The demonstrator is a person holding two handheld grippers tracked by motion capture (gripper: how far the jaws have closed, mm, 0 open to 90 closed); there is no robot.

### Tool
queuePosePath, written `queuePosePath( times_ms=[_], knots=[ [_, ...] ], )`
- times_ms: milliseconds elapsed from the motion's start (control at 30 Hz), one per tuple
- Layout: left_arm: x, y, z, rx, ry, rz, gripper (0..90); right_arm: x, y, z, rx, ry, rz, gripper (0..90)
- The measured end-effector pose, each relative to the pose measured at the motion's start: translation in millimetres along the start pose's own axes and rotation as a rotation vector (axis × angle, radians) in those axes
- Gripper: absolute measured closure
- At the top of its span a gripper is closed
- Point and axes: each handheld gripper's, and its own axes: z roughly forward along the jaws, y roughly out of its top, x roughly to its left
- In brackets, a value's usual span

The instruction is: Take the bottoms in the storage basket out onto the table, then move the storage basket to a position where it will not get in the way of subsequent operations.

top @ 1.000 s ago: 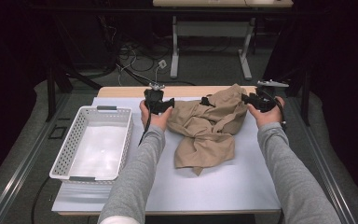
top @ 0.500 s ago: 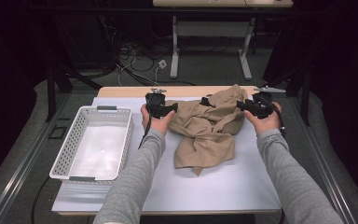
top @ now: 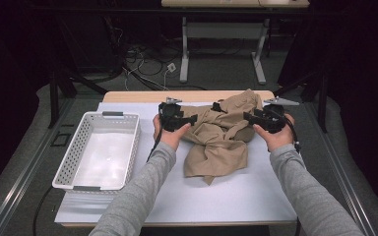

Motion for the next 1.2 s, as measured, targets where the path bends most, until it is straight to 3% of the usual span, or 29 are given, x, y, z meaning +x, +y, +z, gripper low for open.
queuePosePath(
  times_ms=[67,200,367,567,733,867,1200],
  knots=[
    [-4.0,-4.1,-2.9,-0.009,-0.036,-0.003,37.9,4.9,-3.5,-1.9,-0.005,0.008,-0.014,48.7],
    [-10.6,-13.9,-5.3,-0.006,-0.071,-0.011,37.9,15.2,-10.6,-6.1,-0.007,0.04,-0.016,48.1],
    [-21.0,-30.4,-8.2,0.003,-0.103,-0.034,37.8,24.1,-21.9,-8.4,-0.009,0.071,-0.007,48.1],
    [-31.5,-46.4,-6.0,0.01,-0.118,-0.049,31.1,32.5,-35.4,-4.1,0.011,0.089,-0.003,48.1],
    [-41.2,-55.6,-2.3,0.022,-0.131,-0.023,29.3,39.1,-43.1,-1.4,0.029,0.105,0.01,47.9],
    [-48.7,-59.8,-0.1,0.022,-0.157,-0.025,26.9,41.9,-49.0,1.2,0.035,0.109,0.013,47.0],
    [-59.1,-62.7,14.9,0.005,-0.113,0.074,22.6,45.8,-52.7,11.3,0.048,0.104,0.058,44.1]
  ],
)
